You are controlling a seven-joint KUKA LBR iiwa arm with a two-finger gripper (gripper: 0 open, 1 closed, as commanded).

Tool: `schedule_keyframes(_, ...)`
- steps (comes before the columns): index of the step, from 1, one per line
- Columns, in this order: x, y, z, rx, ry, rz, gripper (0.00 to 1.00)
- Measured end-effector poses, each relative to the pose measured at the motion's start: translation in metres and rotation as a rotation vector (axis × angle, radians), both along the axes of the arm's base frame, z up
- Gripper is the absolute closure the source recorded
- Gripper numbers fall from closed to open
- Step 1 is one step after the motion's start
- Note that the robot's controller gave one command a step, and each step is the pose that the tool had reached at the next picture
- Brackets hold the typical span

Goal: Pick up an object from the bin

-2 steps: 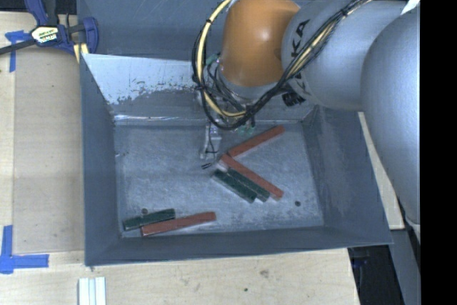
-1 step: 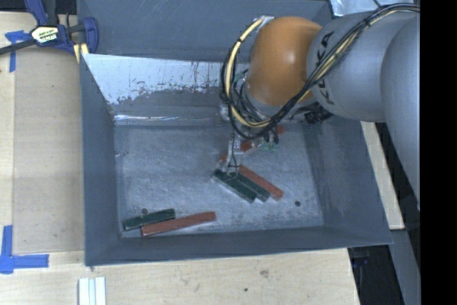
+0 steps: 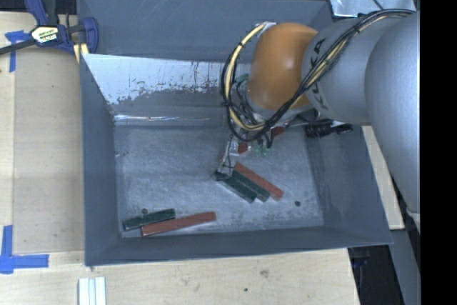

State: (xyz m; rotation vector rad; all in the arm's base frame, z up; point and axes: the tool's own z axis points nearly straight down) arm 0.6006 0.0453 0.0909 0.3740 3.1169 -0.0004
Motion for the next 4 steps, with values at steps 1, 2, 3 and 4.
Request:
schedule_keyframes(1,-0.006,0.018,-0.009,0.000,0.001,0.101,0.00)
schedule_keyframes(2,0.010,-0.071,-0.015,-0.001,-0.003,0.110,1.00)
schedule_keyframes(3,0.010,-0.071,-0.015,0.000,-0.003,0.110,1.00)
schedule_keyframes(4,-0.023,-0.089,0.117,0.000,-0.002,-0.040,1.00)
